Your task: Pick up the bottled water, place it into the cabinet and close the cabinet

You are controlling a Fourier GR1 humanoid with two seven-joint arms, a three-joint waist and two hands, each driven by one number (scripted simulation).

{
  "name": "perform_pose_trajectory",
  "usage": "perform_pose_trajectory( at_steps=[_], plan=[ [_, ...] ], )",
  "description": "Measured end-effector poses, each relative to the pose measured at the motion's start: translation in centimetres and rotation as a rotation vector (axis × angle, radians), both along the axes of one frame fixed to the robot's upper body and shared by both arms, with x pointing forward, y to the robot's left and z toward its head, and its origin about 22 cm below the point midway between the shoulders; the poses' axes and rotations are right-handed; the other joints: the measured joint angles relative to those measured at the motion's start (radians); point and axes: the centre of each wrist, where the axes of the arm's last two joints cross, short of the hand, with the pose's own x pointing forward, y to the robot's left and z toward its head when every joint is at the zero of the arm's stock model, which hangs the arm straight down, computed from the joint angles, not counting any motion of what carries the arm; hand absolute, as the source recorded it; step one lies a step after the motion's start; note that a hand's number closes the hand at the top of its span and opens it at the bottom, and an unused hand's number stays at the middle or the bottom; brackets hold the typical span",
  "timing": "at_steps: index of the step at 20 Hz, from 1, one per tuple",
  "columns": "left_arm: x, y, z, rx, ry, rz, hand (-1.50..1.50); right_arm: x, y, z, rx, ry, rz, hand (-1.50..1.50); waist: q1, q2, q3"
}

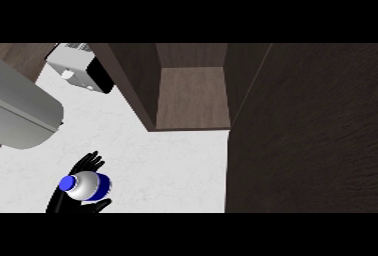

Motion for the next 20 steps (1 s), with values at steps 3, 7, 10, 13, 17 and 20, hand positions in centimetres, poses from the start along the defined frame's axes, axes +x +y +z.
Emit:
perform_pose_trajectory(
  at_steps=[3, 7, 10, 13, 17, 20],
  plan=[
    [-0.1, -0.3, -0.7, -0.060, 0.011, 0.007, 1.50, 0.0, -0.3, 0.2, -0.006, -0.008, -0.007, -1.50, 0.000, 0.000, 0.000],
    [0.5, -0.4, -0.9, -0.131, 0.013, 0.015, 1.50, -0.1, -0.6, 0.2, -0.013, -0.013, -0.009, -1.50, 0.003, -0.002, 0.004],
    [0.4, -0.6, -0.9, -0.132, 0.004, 0.000, 1.50, -0.2, -0.7, 0.3, -0.009, -0.014, -0.010, -1.50, 0.005, -0.003, 0.003],
    [0.6, -0.7, -0.8, -0.128, -0.022, -0.001, 1.50, -0.6, -1.1, 0.4, -0.021, -0.010, -0.011, -1.50, 0.005, -0.004, 0.003],
    [2.4, -0.4, 0.2, -0.124, -0.075, 0.056, 1.50, -0.8, -1.5, 0.6, -0.034, -0.009, -0.015, -1.50, 0.003, -0.003, 0.002],
    [3.8, -0.2, 0.7, -0.126, -0.113, 0.117, 1.50, -0.7, -1.3, 0.5, -0.015, -0.012, -0.016, -1.50, 0.003, -0.001, 0.001]
  ],
)
